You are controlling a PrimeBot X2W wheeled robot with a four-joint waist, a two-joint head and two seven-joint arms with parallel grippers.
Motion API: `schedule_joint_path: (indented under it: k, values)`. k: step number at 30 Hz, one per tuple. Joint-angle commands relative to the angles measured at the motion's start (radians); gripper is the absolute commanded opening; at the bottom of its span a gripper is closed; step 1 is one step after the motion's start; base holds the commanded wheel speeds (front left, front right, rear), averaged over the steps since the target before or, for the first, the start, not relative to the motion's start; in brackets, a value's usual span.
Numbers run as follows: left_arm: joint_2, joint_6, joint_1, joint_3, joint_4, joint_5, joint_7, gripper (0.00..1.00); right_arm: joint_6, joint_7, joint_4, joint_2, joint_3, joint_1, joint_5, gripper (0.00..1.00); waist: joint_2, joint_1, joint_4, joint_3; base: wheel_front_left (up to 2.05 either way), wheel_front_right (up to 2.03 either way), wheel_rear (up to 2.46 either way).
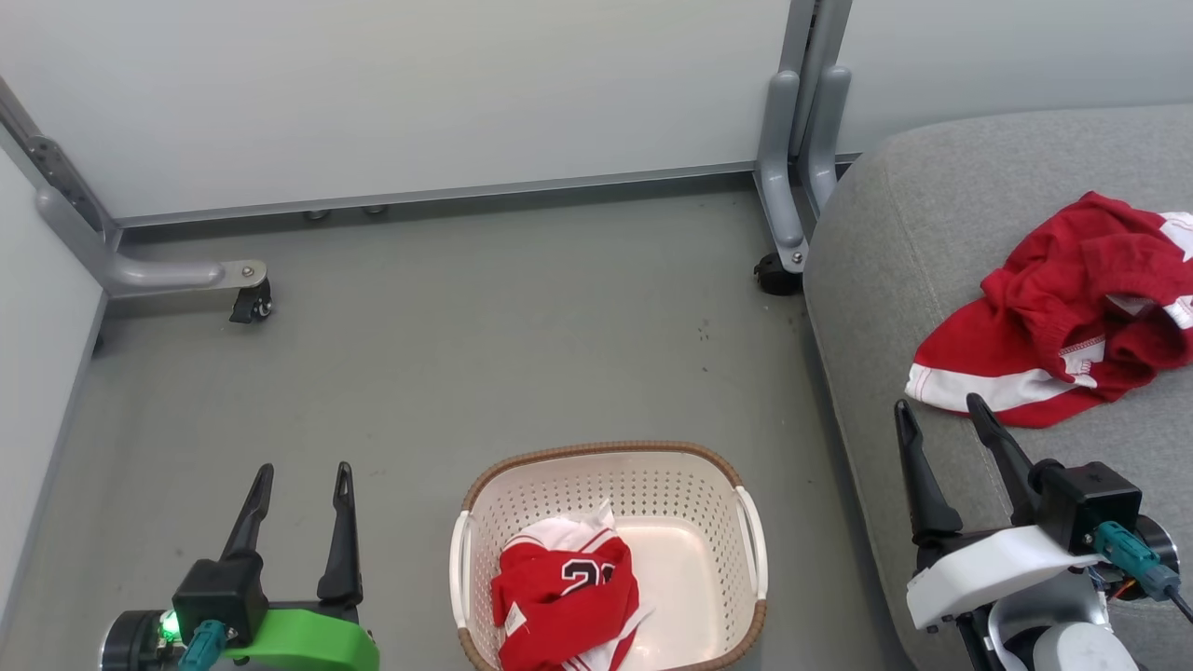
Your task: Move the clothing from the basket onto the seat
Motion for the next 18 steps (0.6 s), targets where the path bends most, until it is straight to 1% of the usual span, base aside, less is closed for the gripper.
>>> schedule_joint_path:
  k: [1, 18]
  values:
    - [-0.004, -0.004, 0.009, 0.008, 0.002, 0.007, -0.003, 1.0, 0.0, 0.002, -0.007, -0.003, 0.0, 0.012, -0.002, 1.0, 0.0, 0.0, 0.001, -0.001, 0.0, 0.0, 0.0]
    - [-0.023, -0.02, -0.022, 0.024, 0.022, 0.037, -0.003, 1.0, 0.0, 0.008, -0.018, -0.003, -0.005, 0.004, -0.002, 1.0, 0.0, 0.0, 0.008, 0.011, 0.0, 0.0, 0.0]
